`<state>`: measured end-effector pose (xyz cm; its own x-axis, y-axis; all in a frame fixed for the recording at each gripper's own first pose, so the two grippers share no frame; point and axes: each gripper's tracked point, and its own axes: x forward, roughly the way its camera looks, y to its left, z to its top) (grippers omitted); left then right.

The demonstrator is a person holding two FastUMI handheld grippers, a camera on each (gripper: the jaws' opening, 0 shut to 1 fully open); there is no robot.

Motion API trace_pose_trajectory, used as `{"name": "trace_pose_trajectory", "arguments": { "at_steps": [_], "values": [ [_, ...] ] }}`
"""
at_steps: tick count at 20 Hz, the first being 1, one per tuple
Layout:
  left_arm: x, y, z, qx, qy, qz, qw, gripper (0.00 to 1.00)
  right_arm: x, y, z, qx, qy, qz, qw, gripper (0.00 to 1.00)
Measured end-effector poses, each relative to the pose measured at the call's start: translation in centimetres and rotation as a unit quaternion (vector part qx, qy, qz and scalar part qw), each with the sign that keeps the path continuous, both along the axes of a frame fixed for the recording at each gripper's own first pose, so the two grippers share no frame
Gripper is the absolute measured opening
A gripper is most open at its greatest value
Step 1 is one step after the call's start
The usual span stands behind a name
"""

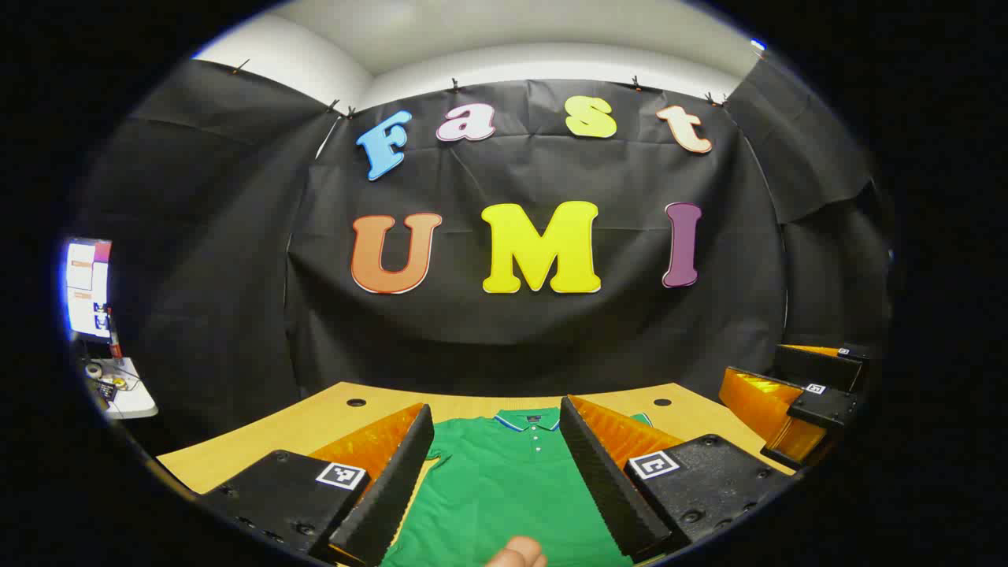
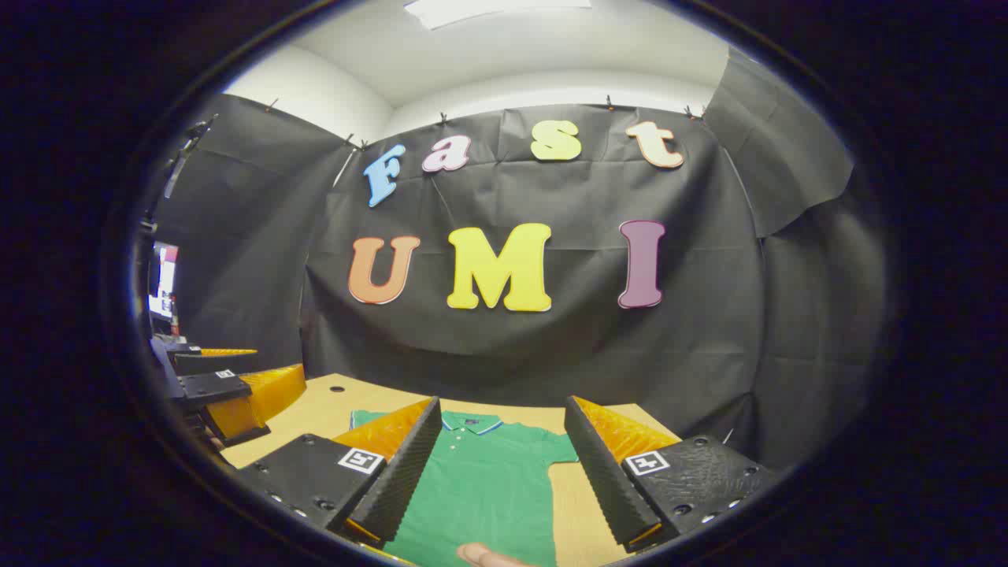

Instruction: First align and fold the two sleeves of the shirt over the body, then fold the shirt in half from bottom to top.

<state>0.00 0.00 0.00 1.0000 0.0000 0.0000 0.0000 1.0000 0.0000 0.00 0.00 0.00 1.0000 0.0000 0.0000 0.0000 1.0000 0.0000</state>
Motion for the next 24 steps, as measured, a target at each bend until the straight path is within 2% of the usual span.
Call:
{"name": "trace_pose_trajectory", "arguments": {
  "at_steps": [5, 8, 13, 16, 17, 24],
  "values": [
    [-0.3, 0.8, 0.8, 0.021, -0.011, -0.001, 1.0, 1.0, -0.2, 2.4, 0.2, -0.031, 0.002, 0.001, 1.0, 0.94],
    [-0.1, 1.6, 0.7, 0.024, -0.01, 0.01, 1.0, 1.0, -0.5, 3.2, -0.4, -0.031, 0.004, 0.015, 0.999, 0.94],
    [0.5, 1.9, 0.4, 0.025, -0.005, 0.008, 1.0, 1.0, -0.7, 2.0, -1.1, -0.02, 0.018, 0.009, 1.0, 0.95],
    [1.1, 3.0, -0.2, 0.018, 0.003, 0.025, 1.0, 1.0, -0.9, 1.4, -1.6, -0.023, 0.02, 0.009, 0.999, 0.96],
    [1.2, 3.0, -0.6, 0.016, 0.008, 0.024, 1.0, 0.98, -1.0, 1.3, -1.7, -0.02, 0.023, 0.011, 0.999, 0.96],
    [1.7, 1.9, -1.5, 0.021, 0.02, 0.016, 0.999, 1.0, -1.1, -0.4, -2.9, -0.017, 0.039, 0.001, 0.999, 0.95]
  ]
}}
